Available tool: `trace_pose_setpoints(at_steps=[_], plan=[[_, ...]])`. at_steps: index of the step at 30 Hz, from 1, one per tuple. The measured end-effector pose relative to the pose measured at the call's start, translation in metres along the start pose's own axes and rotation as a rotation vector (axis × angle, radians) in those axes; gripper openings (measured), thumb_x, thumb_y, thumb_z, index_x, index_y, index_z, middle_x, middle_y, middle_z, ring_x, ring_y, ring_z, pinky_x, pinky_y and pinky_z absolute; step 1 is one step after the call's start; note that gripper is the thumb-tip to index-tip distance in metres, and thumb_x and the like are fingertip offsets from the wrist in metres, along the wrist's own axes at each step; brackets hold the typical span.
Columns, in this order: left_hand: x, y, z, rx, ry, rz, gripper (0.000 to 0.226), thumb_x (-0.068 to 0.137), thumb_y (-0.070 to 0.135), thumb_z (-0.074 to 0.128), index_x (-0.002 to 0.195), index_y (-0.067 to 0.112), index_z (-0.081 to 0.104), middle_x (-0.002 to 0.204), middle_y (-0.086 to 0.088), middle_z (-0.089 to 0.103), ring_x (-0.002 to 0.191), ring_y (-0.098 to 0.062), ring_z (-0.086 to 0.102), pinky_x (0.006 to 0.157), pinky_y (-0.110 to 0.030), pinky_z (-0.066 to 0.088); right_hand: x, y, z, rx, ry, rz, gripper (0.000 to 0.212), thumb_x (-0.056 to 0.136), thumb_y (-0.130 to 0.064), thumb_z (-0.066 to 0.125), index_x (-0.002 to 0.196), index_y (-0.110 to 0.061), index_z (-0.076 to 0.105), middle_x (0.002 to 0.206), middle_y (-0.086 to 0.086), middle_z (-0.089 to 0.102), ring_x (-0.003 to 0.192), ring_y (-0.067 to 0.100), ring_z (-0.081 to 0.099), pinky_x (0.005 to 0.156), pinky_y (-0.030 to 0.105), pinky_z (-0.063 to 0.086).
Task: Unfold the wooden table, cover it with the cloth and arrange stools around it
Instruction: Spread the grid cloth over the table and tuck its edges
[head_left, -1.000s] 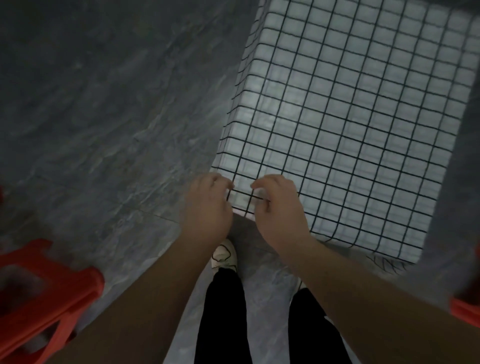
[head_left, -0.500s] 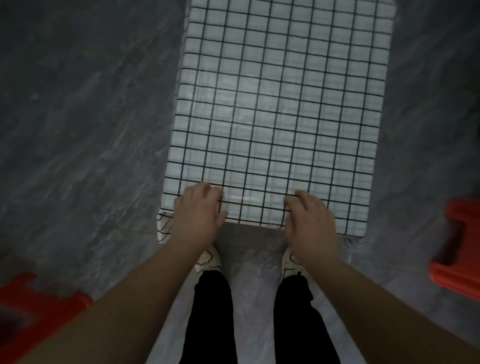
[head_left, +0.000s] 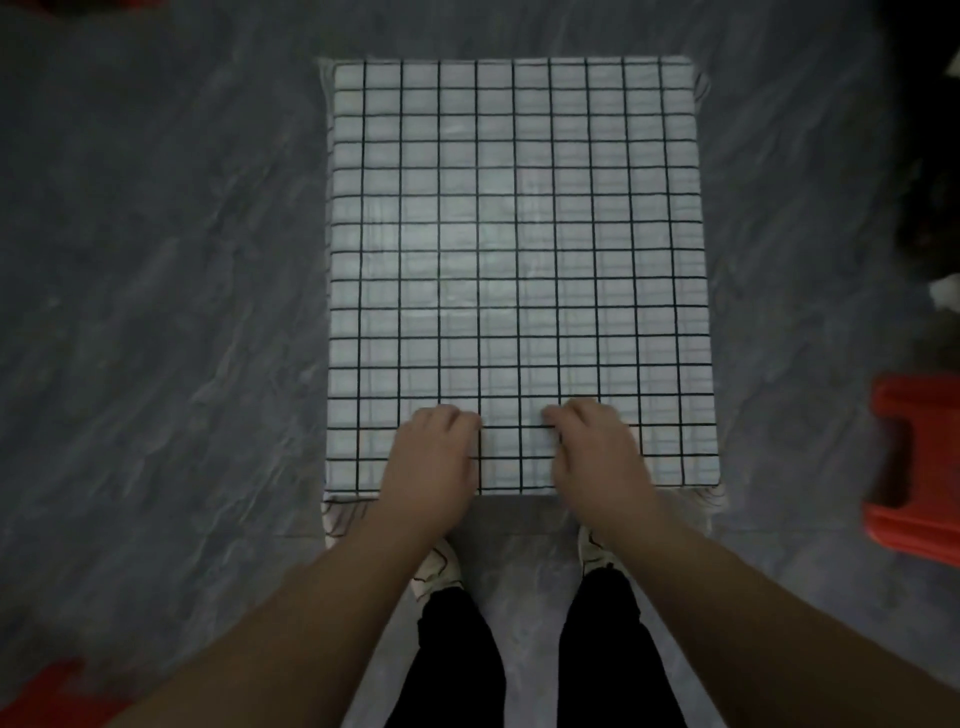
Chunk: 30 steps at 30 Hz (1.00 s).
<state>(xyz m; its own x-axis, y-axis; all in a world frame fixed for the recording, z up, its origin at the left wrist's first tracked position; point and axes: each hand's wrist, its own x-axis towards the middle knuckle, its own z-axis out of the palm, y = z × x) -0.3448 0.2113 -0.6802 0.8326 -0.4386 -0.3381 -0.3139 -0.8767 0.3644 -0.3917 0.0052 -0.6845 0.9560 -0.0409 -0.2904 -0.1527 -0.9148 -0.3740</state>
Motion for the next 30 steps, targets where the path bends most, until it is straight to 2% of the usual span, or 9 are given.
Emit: trace_pose_setpoints(at_steps=[2, 5, 11, 13, 17, 20, 22, 26, 30], plan=[[0.014, 0.004, 0.001, 0.018, -0.053, 0.052, 0.037, 0.084, 0.021, 0.057, 0.121, 0.024, 0.058, 0.116, 0.001, 0.057, 0.105, -0.024, 0.05, 0.088, -0.04, 0.044, 0.012, -0.02, 0.01, 0.003, -0.036, -0.07, 0.039, 0.085, -0.015, 0.059, 0.123, -0.022, 0.06, 0.109, 0.0, 0.058, 0.099, 0.022, 0.051, 0.084, 0.038, 0.046], [0.024, -0.008, -0.002, 0.025, -0.067, -0.005, 0.032, 0.089, 0.024, 0.053, 0.121, 0.026, 0.057, 0.118, 0.001, 0.055, 0.106, -0.022, 0.048, 0.089, -0.038, 0.043, 0.022, -0.021, 0.012, -0.021, -0.044, -0.028, 0.038, 0.084, -0.016, 0.058, 0.121, -0.024, 0.061, 0.109, 0.0, 0.058, 0.098, 0.023, 0.052, 0.083, 0.04, 0.046], [0.011, -0.065, -0.032, 0.017, -0.053, -0.302, 0.029, 0.085, 0.017, 0.056, 0.113, 0.023, 0.056, 0.109, -0.004, 0.055, 0.097, -0.025, 0.05, 0.077, -0.039, 0.047, 0.012, 0.055, -0.022, -0.025, 0.084, 0.408, 0.042, 0.079, -0.004, 0.058, 0.12, -0.011, 0.063, 0.111, 0.016, 0.059, 0.103, 0.037, 0.055, 0.085, 0.046, 0.047], [0.012, -0.077, -0.039, 0.03, -0.027, -0.338, 0.029, 0.083, 0.014, 0.058, 0.112, 0.02, 0.058, 0.108, -0.007, 0.054, 0.096, -0.026, 0.051, 0.076, -0.039, 0.046, 0.016, 0.068, -0.033, -0.042, 0.079, 0.483, 0.036, 0.081, -0.006, 0.055, 0.116, -0.009, 0.063, 0.11, 0.018, 0.058, 0.101, 0.04, 0.055, 0.082, 0.046, 0.047], [0.052, -0.056, -0.036, 0.027, 0.051, -0.107, 0.04, 0.079, 0.013, 0.062, 0.119, 0.016, 0.058, 0.118, -0.008, 0.055, 0.108, -0.03, 0.051, 0.089, -0.042, 0.044, 0.059, 0.035, -0.028, -0.041, 0.122, 0.244, 0.035, 0.081, -0.007, 0.057, 0.115, -0.009, 0.062, 0.109, 0.014, 0.059, 0.099, 0.033, 0.053, 0.083, 0.043, 0.046], [0.1, -0.018, -0.028, 0.044, 0.043, 0.065, 0.054, 0.086, 0.025, 0.058, 0.138, 0.02, 0.046, 0.143, -0.008, 0.044, 0.136, -0.03, 0.037, 0.111, -0.047, 0.032, 0.105, -0.009, -0.015, -0.021, 0.072, -0.025, 0.044, 0.086, -0.019, 0.055, 0.13, -0.015, 0.056, 0.132, 0.008, 0.055, 0.12, 0.026, 0.05, 0.102, 0.043, 0.043], [0.127, -0.005, -0.023, 0.056, 0.035, 0.089, 0.058, 0.09, 0.032, 0.055, 0.144, 0.015, 0.041, 0.15, -0.008, 0.04, 0.144, -0.03, 0.029, 0.117, -0.048, 0.025, 0.129, -0.021, -0.007, -0.016, 0.044, -0.116, 0.051, 0.086, -0.028, 0.049, 0.135, -0.013, 0.054, 0.141, 0.009, 0.052, 0.13, 0.026, 0.047, 0.109, 0.044, 0.039], [0.144, -0.026, -0.036, 0.124, 0.019, 0.067, 0.051, 0.089, 0.03, 0.058, 0.138, 0.022, 0.047, 0.15, -0.006, 0.041, 0.142, -0.029, 0.03, 0.115, -0.047, 0.027, 0.152, 0.006, -0.026, -0.117, -0.011, -0.12, 0.044, 0.088, -0.02, 0.057, 0.132, -0.02, 0.056, 0.143, 0.007, 0.049, 0.13, 0.025, 0.046, 0.107, 0.046, 0.039], [0.13, -0.085, -0.065, 0.125, -0.038, -0.085, 0.049, 0.086, 0.026, 0.064, 0.133, 0.026, 0.05, 0.147, -0.006, 0.041, 0.137, -0.032, 0.037, 0.108, -0.053, 0.038, 0.153, 0.066, -0.069, -0.147, 0.059, 0.102, 0.041, 0.084, -0.01, 0.063, 0.125, -0.013, 0.062, 0.133, 0.012, 0.055, 0.117, 0.032, 0.052, 0.097, 0.044, 0.043]])
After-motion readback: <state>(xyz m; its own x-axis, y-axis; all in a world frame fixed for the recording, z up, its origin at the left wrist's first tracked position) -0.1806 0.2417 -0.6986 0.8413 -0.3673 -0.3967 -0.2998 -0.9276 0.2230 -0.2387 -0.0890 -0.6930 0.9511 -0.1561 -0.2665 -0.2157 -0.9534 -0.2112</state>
